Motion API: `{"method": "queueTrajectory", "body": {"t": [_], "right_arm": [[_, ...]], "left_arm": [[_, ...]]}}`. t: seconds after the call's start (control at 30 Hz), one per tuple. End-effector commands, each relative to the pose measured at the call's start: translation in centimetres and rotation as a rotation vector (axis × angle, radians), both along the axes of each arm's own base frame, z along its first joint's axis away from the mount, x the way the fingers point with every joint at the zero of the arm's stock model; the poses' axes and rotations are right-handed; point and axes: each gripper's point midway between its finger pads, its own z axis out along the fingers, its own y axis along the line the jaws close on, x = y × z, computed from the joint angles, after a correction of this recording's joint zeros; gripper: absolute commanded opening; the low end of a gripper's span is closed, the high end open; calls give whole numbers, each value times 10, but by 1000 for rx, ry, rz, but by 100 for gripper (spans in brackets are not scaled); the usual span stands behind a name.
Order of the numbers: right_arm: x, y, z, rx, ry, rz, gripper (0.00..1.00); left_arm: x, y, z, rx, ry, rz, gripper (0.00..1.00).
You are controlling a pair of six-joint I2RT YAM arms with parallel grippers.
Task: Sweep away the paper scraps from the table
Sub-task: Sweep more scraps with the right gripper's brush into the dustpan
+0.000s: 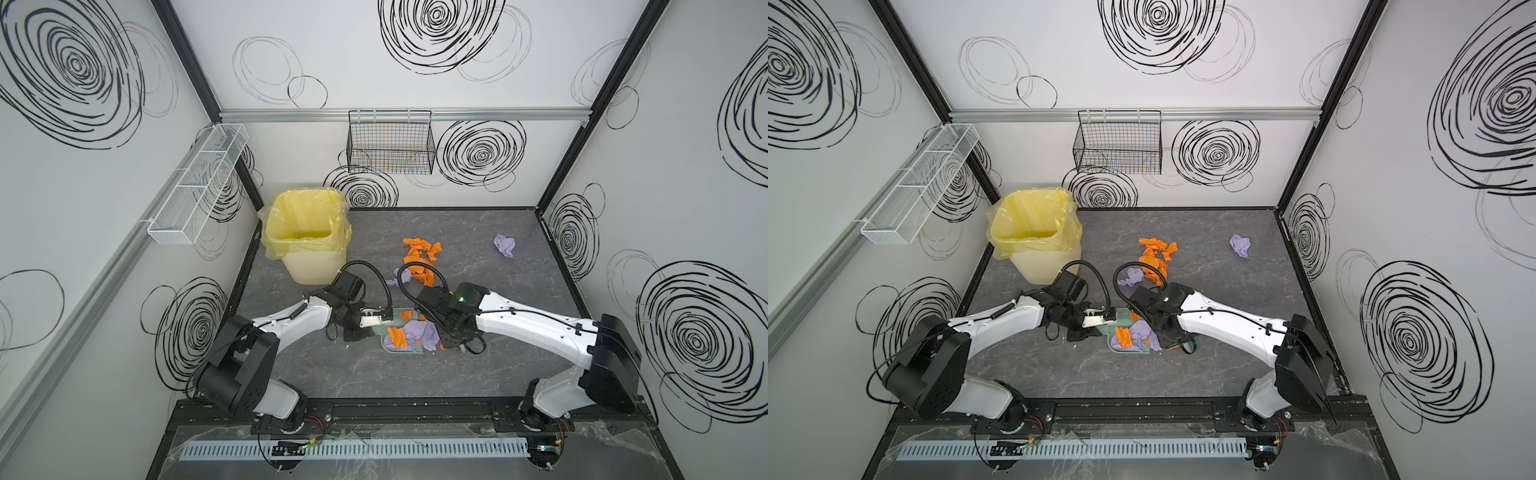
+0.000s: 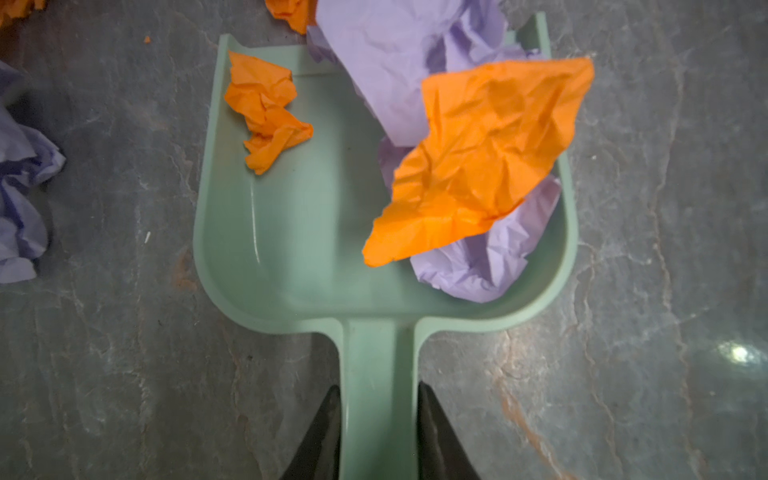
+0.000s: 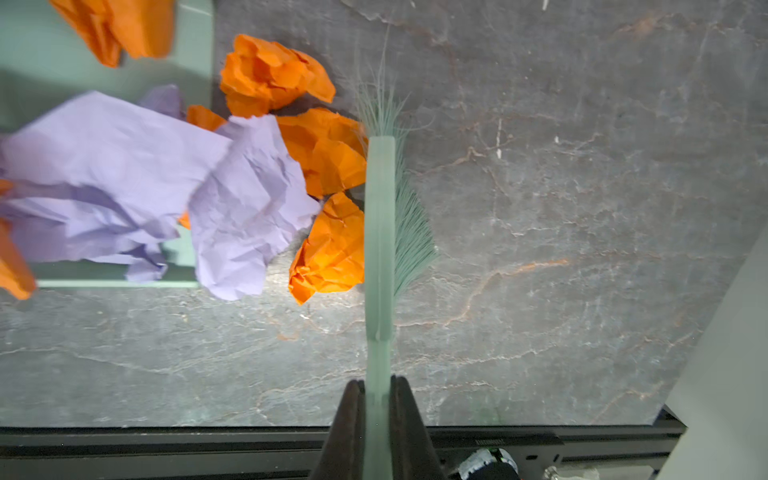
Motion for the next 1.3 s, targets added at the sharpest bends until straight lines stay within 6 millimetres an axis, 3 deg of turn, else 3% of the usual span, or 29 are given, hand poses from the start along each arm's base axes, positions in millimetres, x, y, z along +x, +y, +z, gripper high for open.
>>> {"method": "queueTrajectory", "body": {"t": [0.0,0.43,0.7,0.8,1.1,1.27], "right_arm": [[-3,31,-3,96,17,1,0],[2,74,4,242,-11,21,0],[-1,63,0,203,-8,17,0],[0,54,12,198,-35,1,0],[6,46,75,338,-153,-26,0],[4,33,85,361,-187,-37,0]], "left_arm": [[-5,-6,-6,4,36,-11,0],[-13,-27,-6,-48,76,-31,0],[-14,-28,-3,-69,80,-33,0],[-15,-30,-1,-93,100,-35,0],[-15,-38,4,-143,131,-50,0],[-7,-41,12,-179,124,-43,0]]}}
